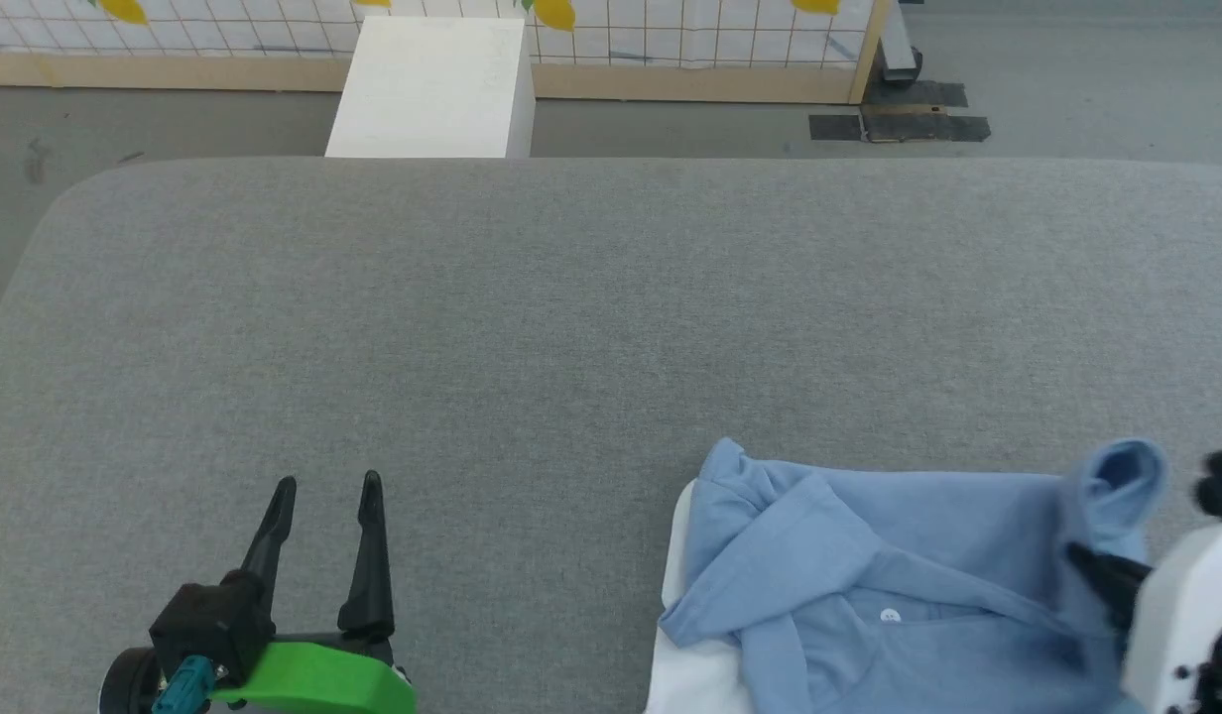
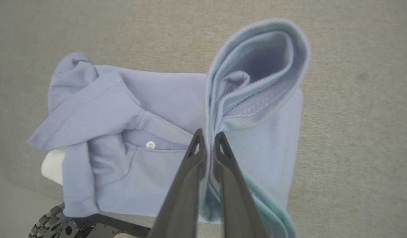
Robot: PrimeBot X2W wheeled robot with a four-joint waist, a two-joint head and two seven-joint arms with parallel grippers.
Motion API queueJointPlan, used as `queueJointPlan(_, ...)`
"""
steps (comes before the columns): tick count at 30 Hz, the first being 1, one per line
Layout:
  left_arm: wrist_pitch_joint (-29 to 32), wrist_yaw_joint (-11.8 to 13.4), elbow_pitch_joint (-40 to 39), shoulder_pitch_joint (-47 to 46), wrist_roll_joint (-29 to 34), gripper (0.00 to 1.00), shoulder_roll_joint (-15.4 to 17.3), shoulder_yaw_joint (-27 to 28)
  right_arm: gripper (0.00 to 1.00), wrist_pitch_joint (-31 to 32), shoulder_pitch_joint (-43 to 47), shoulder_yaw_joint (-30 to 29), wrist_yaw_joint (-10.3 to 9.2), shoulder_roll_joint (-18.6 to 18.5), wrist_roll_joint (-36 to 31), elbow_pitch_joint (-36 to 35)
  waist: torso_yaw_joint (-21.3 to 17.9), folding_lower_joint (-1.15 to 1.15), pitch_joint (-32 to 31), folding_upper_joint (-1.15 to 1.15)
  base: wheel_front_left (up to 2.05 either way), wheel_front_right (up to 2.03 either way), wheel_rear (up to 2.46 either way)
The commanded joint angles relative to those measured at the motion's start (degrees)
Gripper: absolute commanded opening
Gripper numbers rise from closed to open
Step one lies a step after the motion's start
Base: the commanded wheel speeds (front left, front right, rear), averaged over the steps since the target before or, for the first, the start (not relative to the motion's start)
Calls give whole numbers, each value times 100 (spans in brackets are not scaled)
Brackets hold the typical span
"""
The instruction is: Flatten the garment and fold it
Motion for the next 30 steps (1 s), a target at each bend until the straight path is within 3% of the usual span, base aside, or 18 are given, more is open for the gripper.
queueJointPlan(1,-17,-39,19,72,-16,100,-27,16,0,113,24,185,-9,99,62,-165,31,0,-5,0,0,0,0)
queueJointPlan(6,-36,-79,35,56,-48,100,-49,45,0,365,-132,969,-9,354,145,-481,136,0,40,0,0,0,0)
queueJointPlan(7,-43,-103,44,0,-55,100,-69,54,0,334,-409,1605,-9,512,145,-437,236,0,113,0,0,0,0)
queueJointPlan(8,-43,-108,51,-15,-58,100,-79,50,0,289,-494,1738,-9,575,136,-375,264,0,132,0,0,0,0)
queueJointPlan(15,-44,-162,131,-129,-78,100,-178,-7,0,4,-861,2367,-9,660,-24,187,486,0,254,0,0,0,0)
queueJointPlan(23,-67,-219,269,-195,-98,100,-285,-20,1,-584,-1126,2678,-9,850,-519,1197,628,0,268,0,0,0,0)
queueJointPlan(24,-68,-229,288,-201,-102,100,-297,-27,29,-648,-1143,2708,-9,890,-569,1318,632,0,259,0,0,0,0)
queueJointPlan(25,-70,-239,310,-206,-107,100,-309,-31,96,-730,-1166,2728,-9,942,-618,1458,629,0,247,0,0,0,0)
queueJointPlan(26,-72,-250,328,-211,-114,100,-322,-34,100,-797,-1182,2735,-9,982,-657,1568,621,0,236,0,0,0,0)
queueJointPlan(30,-78,-300,407,-241,-134,100,-361,-55,100,-960,-1243,2856,-9,1084,-675,1882,557,0,166,0,0,0,0)
